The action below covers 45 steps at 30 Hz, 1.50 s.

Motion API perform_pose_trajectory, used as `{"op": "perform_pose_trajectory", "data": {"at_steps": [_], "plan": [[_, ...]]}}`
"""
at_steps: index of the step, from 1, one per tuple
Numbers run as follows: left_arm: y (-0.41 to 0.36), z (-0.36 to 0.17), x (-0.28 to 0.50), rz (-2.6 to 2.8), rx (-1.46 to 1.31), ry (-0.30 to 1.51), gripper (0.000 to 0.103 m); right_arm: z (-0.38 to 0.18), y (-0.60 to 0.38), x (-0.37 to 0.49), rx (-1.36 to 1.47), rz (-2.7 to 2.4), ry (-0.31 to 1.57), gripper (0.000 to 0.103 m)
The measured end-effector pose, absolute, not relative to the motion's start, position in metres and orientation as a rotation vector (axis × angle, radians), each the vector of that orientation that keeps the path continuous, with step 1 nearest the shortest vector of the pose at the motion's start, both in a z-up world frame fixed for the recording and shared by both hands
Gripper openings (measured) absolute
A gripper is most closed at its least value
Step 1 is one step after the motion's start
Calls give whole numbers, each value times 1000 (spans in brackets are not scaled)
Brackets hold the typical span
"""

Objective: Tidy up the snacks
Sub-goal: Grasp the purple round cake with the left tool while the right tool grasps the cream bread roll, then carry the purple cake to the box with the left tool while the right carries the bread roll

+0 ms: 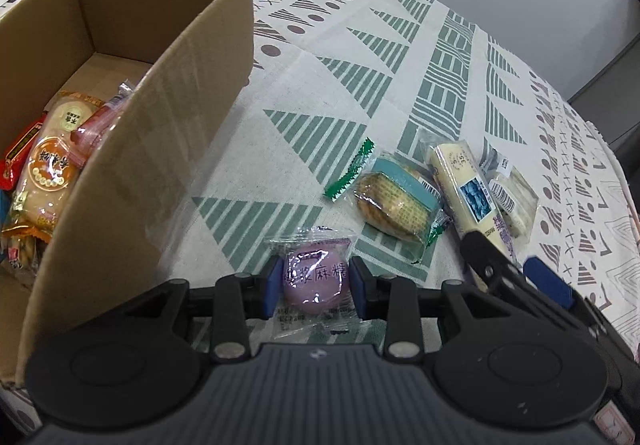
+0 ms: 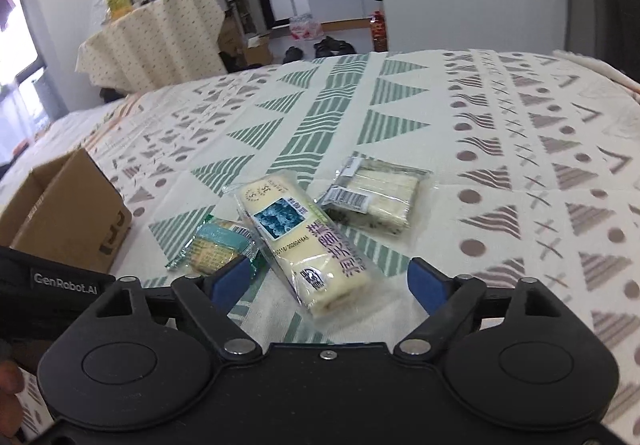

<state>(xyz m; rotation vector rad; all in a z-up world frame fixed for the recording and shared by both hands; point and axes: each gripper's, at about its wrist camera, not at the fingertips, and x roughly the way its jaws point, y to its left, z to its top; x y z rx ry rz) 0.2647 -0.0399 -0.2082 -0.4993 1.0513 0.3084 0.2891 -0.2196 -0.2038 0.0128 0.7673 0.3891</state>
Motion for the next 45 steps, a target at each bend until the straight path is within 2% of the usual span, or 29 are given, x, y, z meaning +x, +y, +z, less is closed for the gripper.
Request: {"op": "perform_pose_trajectory", "data": {"at_steps": [5,8,11,14,18,21,30,45], "plan": [[-38,-210,267,312,-507,1052,37,-208,-215,297,18,439,753,85],[-41,-211,268,297,-497,1051,45,-213,-213,300,19,444,778,82],[-47,-210,269,289,-461,1053,48,-218,-215,299,4,430,813,69],[-48,-211,269,283,-442,1051,48,-217,-214,296,-10,426,827,61],[-50,-211,268,290,-404,1053,39,-215,-211,288,-46,426,849,51],[-47,-209,266,289,-406,1050,35,-213,-210,280,-61,428,867,49],[-42,-193,256,254,-441,1019,32,-200,-217,267,43,412,895,40],[-19,-132,228,215,-498,841,32,-155,-225,251,259,411,840,39]]}}
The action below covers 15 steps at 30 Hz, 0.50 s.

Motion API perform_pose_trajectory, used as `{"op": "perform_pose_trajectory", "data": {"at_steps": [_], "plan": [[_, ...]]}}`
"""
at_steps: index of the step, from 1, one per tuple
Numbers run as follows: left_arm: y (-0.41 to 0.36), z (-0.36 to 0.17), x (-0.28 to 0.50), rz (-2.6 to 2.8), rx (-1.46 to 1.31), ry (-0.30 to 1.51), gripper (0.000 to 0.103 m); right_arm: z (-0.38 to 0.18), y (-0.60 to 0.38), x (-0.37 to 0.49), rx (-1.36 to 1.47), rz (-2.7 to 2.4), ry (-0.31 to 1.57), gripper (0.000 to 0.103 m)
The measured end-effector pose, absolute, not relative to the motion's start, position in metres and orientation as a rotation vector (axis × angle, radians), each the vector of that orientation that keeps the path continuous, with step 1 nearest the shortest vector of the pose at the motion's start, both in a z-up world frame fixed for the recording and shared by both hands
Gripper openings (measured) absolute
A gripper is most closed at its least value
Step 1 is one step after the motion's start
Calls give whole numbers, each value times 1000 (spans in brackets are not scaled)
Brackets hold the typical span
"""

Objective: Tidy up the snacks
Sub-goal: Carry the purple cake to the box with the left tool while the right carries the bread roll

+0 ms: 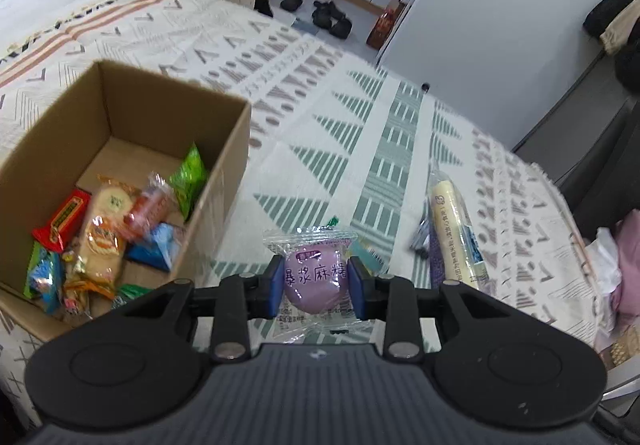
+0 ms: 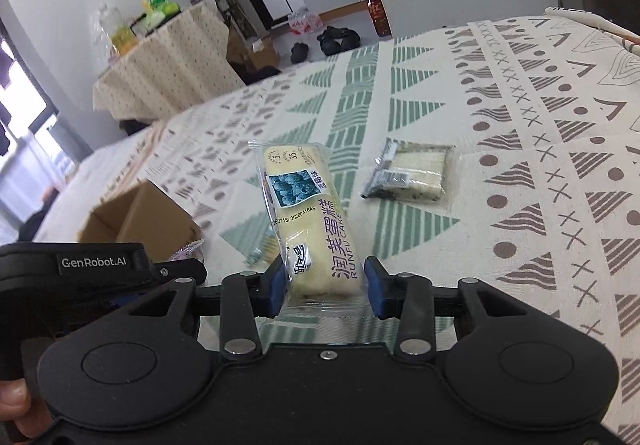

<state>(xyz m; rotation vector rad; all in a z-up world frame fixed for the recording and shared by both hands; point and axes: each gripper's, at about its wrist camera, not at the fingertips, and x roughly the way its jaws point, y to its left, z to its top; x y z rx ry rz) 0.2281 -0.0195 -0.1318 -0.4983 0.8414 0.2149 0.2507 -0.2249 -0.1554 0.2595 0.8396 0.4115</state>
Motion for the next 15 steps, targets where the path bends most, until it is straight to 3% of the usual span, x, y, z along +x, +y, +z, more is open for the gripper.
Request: {"op": "perform_pose_trajectory", "data": {"at_steps": [15], "plan": [[41,-102,208,250,-604,740,32,-113,-180,235,299,470,782,39]]}}
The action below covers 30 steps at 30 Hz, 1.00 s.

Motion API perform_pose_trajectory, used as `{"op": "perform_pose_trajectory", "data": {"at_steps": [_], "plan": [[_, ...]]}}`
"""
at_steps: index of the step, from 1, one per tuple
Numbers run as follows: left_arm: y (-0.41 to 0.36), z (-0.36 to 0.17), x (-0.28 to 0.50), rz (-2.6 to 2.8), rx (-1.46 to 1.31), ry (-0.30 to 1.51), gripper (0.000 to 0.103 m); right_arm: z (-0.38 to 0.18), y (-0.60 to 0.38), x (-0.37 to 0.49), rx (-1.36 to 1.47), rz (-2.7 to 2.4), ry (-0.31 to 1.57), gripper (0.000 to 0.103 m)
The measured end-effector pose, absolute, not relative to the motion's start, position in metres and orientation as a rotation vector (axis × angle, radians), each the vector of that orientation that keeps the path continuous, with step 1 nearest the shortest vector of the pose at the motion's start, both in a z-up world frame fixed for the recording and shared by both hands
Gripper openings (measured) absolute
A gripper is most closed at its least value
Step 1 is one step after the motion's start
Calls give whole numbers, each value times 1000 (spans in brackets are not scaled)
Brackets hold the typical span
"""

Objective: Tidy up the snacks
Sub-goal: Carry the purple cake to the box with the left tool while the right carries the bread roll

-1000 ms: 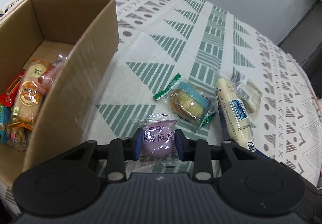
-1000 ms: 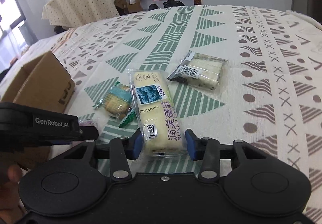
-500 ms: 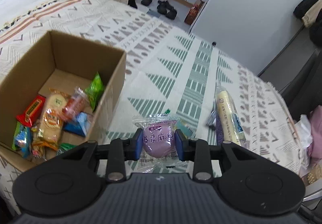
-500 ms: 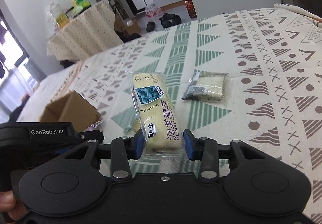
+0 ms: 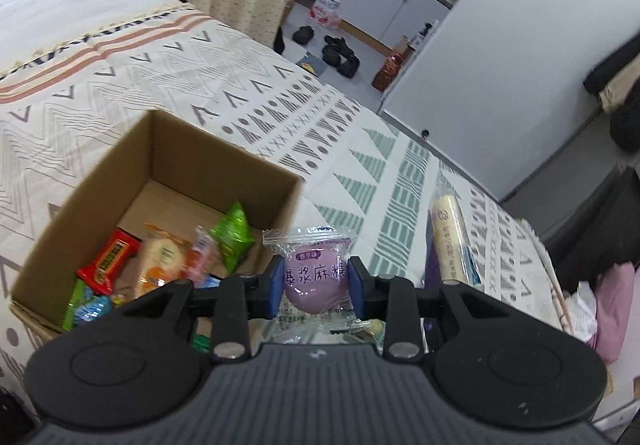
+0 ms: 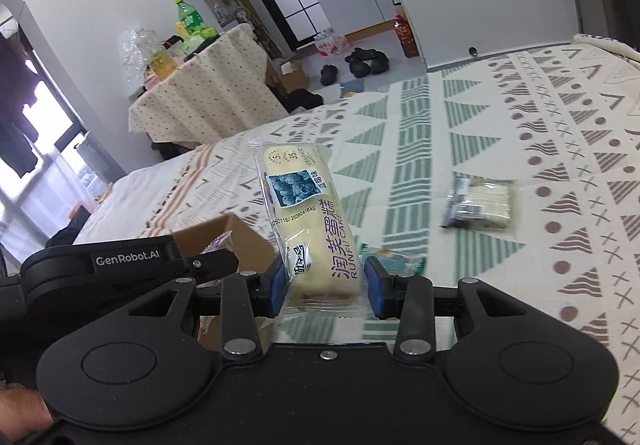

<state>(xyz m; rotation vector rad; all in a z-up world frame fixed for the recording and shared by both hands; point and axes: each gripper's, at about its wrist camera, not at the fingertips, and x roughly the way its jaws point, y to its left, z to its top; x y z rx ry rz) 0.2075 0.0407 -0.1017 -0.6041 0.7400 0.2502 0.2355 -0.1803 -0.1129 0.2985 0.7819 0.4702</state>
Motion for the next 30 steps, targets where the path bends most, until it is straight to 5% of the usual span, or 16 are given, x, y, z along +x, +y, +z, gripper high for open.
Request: {"op": "perform_pose_trajectory", "data": {"at_steps": [23,30], "plan": [[136,-114,189,420,-799,728,33,-98,-82,231,198,569,778,39],[149,-124,187,467,-862,756,43,-103,-60,234,169,597,794,39]]}}
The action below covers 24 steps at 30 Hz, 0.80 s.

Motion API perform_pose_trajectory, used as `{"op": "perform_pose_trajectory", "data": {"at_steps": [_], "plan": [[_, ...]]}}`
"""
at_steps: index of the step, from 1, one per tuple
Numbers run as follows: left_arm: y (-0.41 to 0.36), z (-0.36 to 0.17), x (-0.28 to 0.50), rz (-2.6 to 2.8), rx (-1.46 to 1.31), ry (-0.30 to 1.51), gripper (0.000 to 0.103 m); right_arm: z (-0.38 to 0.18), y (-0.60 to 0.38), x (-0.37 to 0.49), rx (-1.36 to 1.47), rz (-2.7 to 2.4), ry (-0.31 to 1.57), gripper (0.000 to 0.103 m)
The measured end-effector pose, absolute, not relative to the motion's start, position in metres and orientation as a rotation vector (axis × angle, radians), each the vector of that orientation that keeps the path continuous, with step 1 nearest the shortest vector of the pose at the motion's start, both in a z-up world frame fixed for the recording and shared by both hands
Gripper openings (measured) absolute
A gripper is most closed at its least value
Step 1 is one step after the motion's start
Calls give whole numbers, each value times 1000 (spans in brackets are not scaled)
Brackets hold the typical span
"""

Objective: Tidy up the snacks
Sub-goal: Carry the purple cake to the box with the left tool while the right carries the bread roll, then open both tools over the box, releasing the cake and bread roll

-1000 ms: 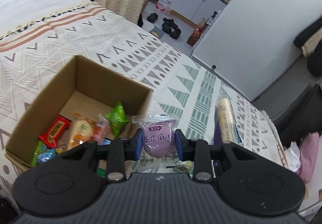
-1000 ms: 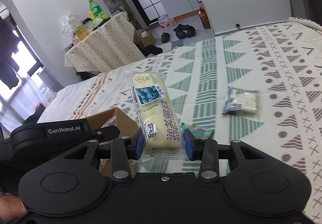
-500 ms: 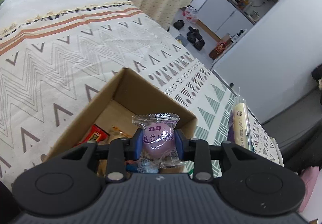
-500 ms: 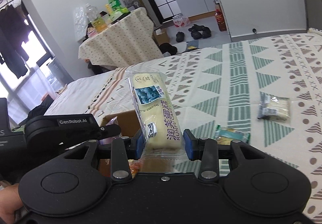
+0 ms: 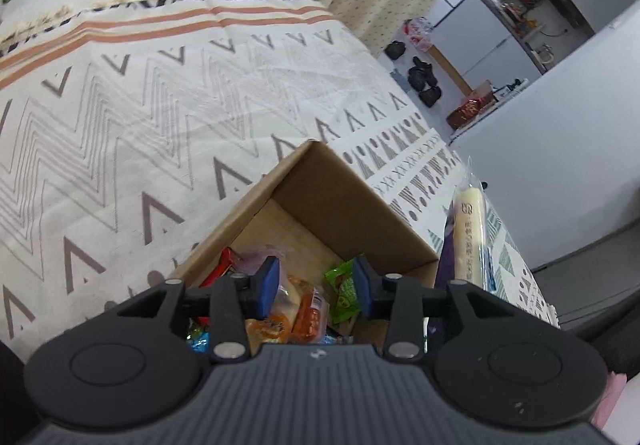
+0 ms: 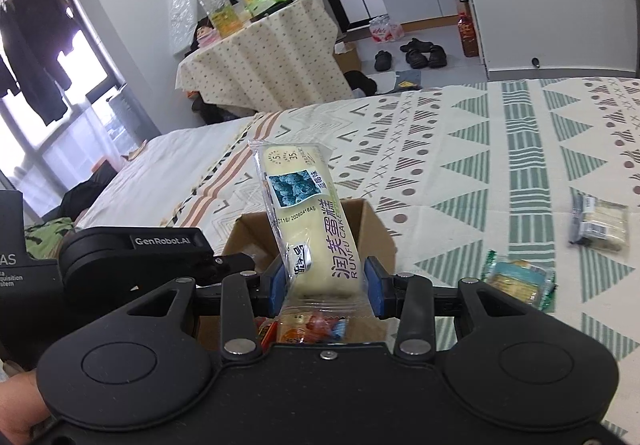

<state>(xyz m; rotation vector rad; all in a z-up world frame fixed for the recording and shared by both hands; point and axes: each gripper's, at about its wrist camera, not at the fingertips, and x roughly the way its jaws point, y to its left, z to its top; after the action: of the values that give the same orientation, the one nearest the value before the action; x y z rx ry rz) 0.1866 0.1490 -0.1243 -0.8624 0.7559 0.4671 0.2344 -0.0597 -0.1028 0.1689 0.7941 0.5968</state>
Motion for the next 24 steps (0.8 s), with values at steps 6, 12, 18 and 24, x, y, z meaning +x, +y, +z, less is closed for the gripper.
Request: {"op": "perform_pose_trajectory", "data": {"at_steps": [6,12,18,24], "plan": [[155,-128,185,520,-876,765,57,-102,-41,240,74,619,782,39],[157,-133,186,541,-888,780,59,-99,-23,246,-15,693,767,42],[154,-136,190,540,-882,796,60,-105,-23,254,-23,638,785,54],[146,-135,192,522,-863,806,61,-108,-47,256,26,562,783,60]]}}
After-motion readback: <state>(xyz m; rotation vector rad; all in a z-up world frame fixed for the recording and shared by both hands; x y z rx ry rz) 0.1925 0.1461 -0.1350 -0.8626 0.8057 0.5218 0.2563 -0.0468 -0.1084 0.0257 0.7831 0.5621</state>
